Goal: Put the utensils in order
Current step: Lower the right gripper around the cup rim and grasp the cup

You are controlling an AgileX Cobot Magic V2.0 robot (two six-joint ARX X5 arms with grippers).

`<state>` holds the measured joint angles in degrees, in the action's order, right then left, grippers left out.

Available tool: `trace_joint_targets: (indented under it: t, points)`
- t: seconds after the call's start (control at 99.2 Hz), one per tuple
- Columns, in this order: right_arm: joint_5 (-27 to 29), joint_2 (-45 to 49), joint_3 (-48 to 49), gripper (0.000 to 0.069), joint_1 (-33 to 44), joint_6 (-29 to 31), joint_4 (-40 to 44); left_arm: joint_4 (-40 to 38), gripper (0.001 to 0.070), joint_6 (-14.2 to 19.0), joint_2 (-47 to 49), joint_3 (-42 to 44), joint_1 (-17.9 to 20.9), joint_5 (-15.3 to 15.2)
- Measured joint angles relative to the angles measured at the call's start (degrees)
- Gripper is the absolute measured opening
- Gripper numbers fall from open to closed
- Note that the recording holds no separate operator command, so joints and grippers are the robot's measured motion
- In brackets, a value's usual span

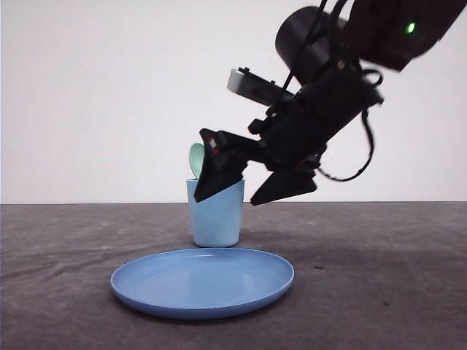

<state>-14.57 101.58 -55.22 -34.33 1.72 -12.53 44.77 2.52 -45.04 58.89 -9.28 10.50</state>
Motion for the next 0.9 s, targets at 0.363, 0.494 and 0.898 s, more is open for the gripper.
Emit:
trace_joint_targets:
  t: [0.363, 0.494, 0.898]
  points:
    - [-0.39, 6.36, -1.64, 0.0681, 0.00, 1.49, -9.49, -0.02, 0.0236, 0.00, 0.00, 0.00, 0.00, 0.00]
    - [-0.39, 7.76, -3.23, 0.0681, 0.00, 1.53, -9.57, 0.00, 0.0236, 0.00, 0.00, 0.00, 0.00, -0.02]
    - [-0.31, 7.98, -3.67, 0.0466, 0.28, 1.55, -10.12, -0.02, 0.0236, -0.02, 0.00, 0.00, 0.00, -0.02]
